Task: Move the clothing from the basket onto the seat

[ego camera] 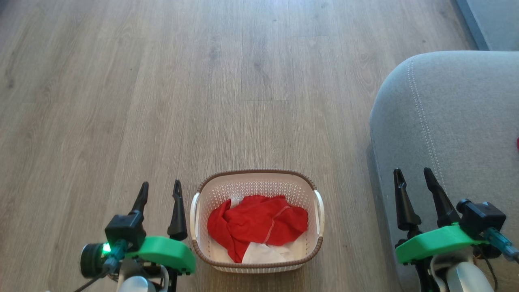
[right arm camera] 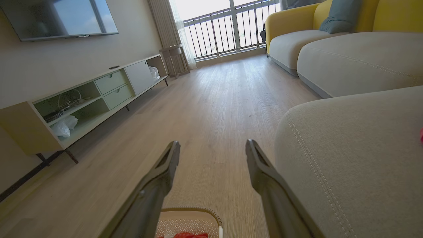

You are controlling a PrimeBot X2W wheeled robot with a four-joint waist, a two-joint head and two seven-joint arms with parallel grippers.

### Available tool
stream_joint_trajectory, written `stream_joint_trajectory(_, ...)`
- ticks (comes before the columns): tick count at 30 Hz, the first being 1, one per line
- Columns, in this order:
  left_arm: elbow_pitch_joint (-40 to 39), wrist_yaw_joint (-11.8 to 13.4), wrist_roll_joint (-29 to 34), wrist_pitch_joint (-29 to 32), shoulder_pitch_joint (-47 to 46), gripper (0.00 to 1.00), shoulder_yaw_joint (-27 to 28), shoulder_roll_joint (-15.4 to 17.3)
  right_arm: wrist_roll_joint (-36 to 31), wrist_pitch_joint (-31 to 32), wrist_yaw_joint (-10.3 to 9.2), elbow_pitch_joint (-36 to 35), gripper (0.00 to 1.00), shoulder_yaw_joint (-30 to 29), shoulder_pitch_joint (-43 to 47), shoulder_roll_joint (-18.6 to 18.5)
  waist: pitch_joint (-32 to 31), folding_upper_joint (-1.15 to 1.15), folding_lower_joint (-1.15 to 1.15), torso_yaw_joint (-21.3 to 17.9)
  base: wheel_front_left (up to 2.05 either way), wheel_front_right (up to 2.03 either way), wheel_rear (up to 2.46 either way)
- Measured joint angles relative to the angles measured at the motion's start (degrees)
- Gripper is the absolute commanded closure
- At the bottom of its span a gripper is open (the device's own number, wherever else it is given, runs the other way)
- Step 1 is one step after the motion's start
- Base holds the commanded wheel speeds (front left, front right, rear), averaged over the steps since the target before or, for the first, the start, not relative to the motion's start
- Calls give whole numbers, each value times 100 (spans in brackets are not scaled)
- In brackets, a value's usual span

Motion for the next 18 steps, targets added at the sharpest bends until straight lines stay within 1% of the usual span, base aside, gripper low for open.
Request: stream_joint_trajectory(18,30,1,0,0,-8,0,-66,0,-2,0,0,16,0,2,-7,0,37,0,0,-26,0,0,0)
